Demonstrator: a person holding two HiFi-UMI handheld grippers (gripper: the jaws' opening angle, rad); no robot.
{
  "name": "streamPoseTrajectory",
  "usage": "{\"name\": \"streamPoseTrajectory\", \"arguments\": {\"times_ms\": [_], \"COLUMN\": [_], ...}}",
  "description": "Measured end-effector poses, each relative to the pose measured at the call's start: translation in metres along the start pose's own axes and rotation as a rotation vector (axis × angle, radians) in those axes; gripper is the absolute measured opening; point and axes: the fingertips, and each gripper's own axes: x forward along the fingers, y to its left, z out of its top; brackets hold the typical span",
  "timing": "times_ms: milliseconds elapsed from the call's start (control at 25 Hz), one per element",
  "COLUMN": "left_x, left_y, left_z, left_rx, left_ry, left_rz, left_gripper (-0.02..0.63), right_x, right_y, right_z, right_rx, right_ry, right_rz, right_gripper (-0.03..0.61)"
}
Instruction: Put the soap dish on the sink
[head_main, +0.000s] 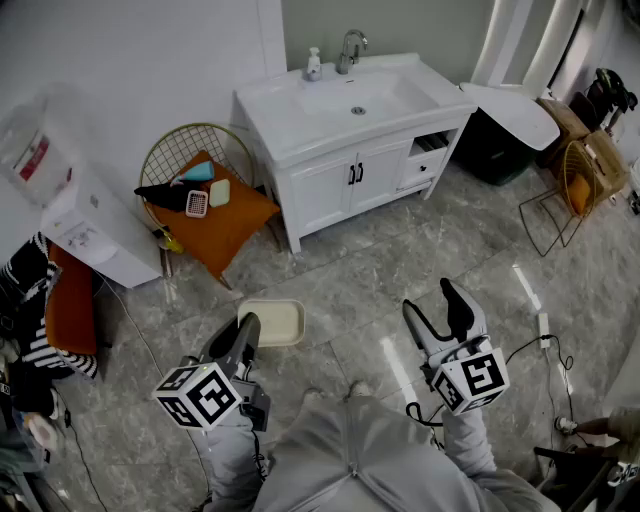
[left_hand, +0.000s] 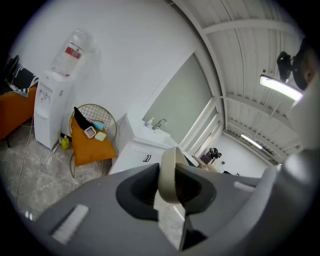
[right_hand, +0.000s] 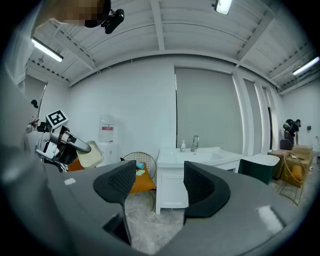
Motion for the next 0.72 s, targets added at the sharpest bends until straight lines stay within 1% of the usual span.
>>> {"name": "streamPoseTrajectory", "arguments": {"times_ms": [560,720], "left_x": [0.0012,0.0005], "left_y": [0.0,0.004], "left_z": [-0.0016,0.0], "left_rx": [-0.009,-0.006], "left_ry": [-0.001,0.005], "left_rz": [0.005,0.01], "left_gripper": [0.118,0.118], "right_x": [0.0024,0.0059], "right_y": [-0.0014,0.0017], "right_z": [-0.0004,0.0054], "right_rx": [0.001,0.024], "right_ry": [0.004,-0.022], "right_rz": [0.006,0.009], "right_gripper": [0.301,0.301]}}
